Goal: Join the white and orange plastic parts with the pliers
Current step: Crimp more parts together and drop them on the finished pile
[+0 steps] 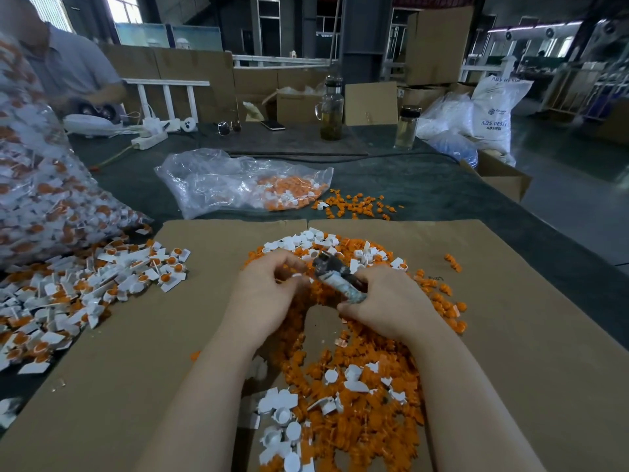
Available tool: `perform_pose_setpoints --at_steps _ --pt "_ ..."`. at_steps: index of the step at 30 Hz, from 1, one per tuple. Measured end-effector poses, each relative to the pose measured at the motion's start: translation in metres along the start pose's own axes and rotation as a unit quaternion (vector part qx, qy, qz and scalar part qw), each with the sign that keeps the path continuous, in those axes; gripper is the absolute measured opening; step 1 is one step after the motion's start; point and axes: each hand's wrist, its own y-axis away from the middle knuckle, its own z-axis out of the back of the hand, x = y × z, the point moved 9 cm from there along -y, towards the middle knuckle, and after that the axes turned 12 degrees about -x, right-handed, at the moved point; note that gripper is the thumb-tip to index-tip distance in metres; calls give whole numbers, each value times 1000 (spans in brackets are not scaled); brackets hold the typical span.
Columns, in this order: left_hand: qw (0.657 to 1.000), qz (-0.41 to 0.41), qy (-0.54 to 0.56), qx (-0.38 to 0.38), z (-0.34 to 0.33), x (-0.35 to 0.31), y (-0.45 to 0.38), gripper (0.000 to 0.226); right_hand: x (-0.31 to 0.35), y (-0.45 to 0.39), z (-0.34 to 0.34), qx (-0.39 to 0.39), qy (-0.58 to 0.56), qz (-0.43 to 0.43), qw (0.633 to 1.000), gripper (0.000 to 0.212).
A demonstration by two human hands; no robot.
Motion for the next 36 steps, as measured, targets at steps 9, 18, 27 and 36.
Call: perform_pose_setpoints --at_steps 9,18,27,36 --pt "894 280 349 -22 3 30 6 10 4 -1 -3 -10 69 -8 998 14" --pt "872 270 408 0 0 21 5 29 7 -1 4 -67 4 -13 998 16" --pt "902 237 361 10 -11 10 9 11 15 3 32 -180 -265 -48 946 16" --pt "877 253 408 2 -16 5 12 16 22 7 38 -205 -356 -32 911 9"
